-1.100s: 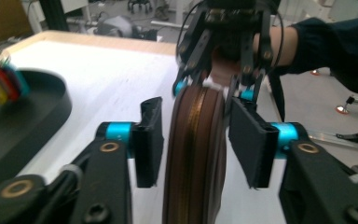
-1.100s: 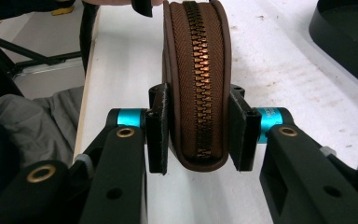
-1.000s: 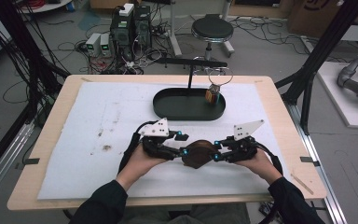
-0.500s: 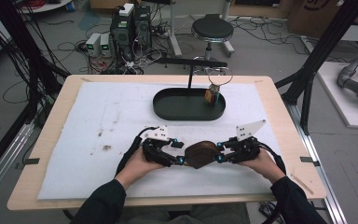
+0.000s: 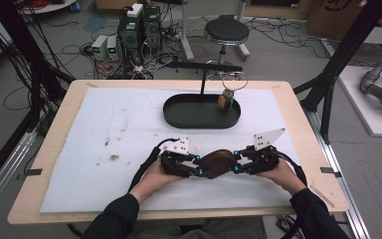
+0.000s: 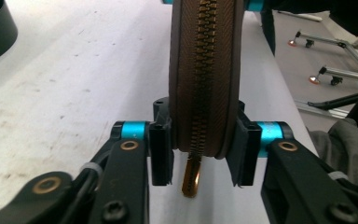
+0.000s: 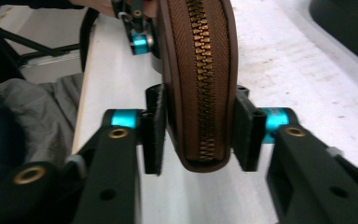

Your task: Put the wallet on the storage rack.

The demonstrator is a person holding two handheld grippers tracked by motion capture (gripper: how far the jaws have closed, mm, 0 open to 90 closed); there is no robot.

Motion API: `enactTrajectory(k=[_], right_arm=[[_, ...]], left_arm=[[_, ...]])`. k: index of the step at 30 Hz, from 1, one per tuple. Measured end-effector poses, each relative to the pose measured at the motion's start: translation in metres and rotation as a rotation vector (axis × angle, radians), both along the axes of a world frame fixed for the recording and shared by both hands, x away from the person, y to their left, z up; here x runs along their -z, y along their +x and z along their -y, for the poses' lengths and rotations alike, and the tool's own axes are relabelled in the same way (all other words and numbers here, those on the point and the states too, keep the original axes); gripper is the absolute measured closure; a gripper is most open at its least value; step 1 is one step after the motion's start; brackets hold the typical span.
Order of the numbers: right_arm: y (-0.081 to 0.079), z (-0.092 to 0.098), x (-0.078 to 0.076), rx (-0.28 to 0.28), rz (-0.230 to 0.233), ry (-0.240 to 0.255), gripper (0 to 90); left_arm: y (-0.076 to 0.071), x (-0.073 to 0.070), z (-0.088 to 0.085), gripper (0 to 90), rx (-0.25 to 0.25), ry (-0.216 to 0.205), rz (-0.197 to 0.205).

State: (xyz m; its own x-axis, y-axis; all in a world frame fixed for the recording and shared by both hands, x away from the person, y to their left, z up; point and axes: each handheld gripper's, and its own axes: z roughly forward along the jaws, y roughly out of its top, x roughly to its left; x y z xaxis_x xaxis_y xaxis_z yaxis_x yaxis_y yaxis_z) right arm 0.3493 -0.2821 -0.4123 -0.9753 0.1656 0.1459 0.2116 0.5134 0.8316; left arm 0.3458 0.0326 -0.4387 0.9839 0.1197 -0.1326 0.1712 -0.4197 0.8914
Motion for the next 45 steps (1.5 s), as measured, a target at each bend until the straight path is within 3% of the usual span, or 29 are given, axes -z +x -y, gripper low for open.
enactTrajectory(k=[5,11,13,20,24,27,38,44,45], right_arm=[[-0.002,0.009,-0.008,0.054,0.034,0.055,41.0],[-0.002,0.022,-0.016,0.165,0.082,0.110,39.4],[-0.002,0.025,-0.018,0.206,0.104,0.120,38.8],[-0.002,0.036,-0.022,0.367,0.152,0.144,35.2],[-0.001,0.043,-0.023,0.466,0.167,0.136,33.8],[0.000,0.048,-0.023,0.508,0.169,0.138,33.5],[0.001,0.052,-0.022,0.549,0.176,0.128,33.5],[0.001,0.051,-0.022,0.545,0.173,0.126,33.5],[0.001,0.051,-0.021,0.544,0.174,0.127,33.5]], left_arm=[[-0.001,-0.012,-0.005,67.8,-0.014,-0.008,0.030],[0.002,-0.035,-0.016,68.0,-0.069,-0.017,0.068],[0.005,-0.042,-0.020,67.9,-0.095,-0.007,0.091],[0.019,-0.064,-0.031,67.9,-0.204,0.019,0.106],[0.031,-0.073,-0.037,67.9,-0.271,0.051,0.097],[0.042,-0.077,-0.040,67.9,-0.328,0.071,0.086],[0.085,-0.085,-0.043,67.9,-0.463,0.146,0.080],[0.105,-0.085,-0.034,67.9,-0.493,0.182,0.108],[0.108,-0.085,-0.033,67.9,-0.495,0.206,0.116]])
